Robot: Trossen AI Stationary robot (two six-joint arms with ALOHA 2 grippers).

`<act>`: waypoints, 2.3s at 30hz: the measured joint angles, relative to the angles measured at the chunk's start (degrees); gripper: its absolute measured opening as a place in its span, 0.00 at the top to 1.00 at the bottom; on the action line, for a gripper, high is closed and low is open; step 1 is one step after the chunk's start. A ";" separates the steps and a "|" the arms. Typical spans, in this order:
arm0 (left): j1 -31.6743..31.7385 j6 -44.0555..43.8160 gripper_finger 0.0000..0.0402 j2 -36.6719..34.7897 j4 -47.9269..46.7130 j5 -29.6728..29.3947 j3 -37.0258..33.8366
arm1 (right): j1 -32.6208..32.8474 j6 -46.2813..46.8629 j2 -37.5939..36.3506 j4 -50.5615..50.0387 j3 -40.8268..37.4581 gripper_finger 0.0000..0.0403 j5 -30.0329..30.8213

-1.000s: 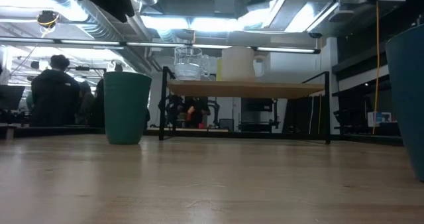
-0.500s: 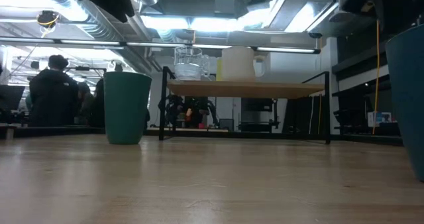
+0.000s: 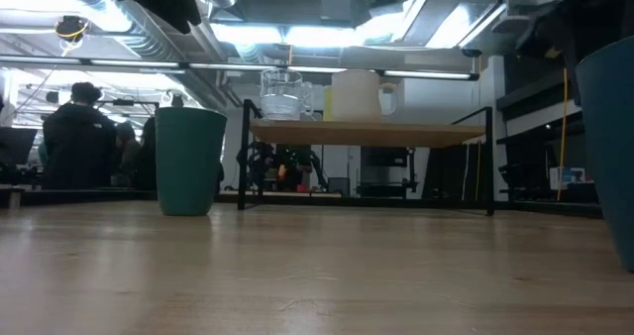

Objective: Stack small to large cups/mugs on shelf
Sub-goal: Put the dark blue cup on the shelf beside the yellow mug

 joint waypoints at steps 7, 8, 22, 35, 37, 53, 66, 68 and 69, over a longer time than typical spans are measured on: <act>0.00 -0.05 0.61 0.00 0.00 0.02 0.00 | 0.00 0.09 0.02 5.48 -4.52 0.57 -0.04; -0.01 -0.07 0.61 0.01 0.00 0.00 0.00 | 0.01 0.25 0.02 5.89 -4.99 0.57 -0.04; -0.02 -0.20 0.61 0.01 0.33 0.00 0.00 | -1.09 -0.63 0.65 5.37 -5.28 0.96 -2.23; 0.00 0.09 0.61 -0.01 0.29 0.02 0.02 | -21.32 -27.77 -1.22 -24.15 26.07 0.98 -1.81; 0.00 0.19 0.61 0.00 0.25 0.00 0.01 | -23.78 -30.06 -1.25 -26.64 31.14 0.98 -1.73; 0.00 0.24 0.61 -0.01 0.14 1.08 0.00 | -40.10 -47.97 -1.31 -37.48 52.33 0.98 8.41; -0.02 0.22 0.61 0.01 0.16 2.73 0.01 | -61.15 -66.60 -1.29 -27.03 56.14 0.98 18.88; -0.02 0.22 0.61 0.00 0.18 2.73 0.00 | -64.91 -68.05 -1.10 -24.50 56.03 0.98 18.91; -0.02 0.21 0.61 0.01 0.18 2.73 0.00 | -66.77 -68.29 -0.86 -23.71 56.03 0.98 18.91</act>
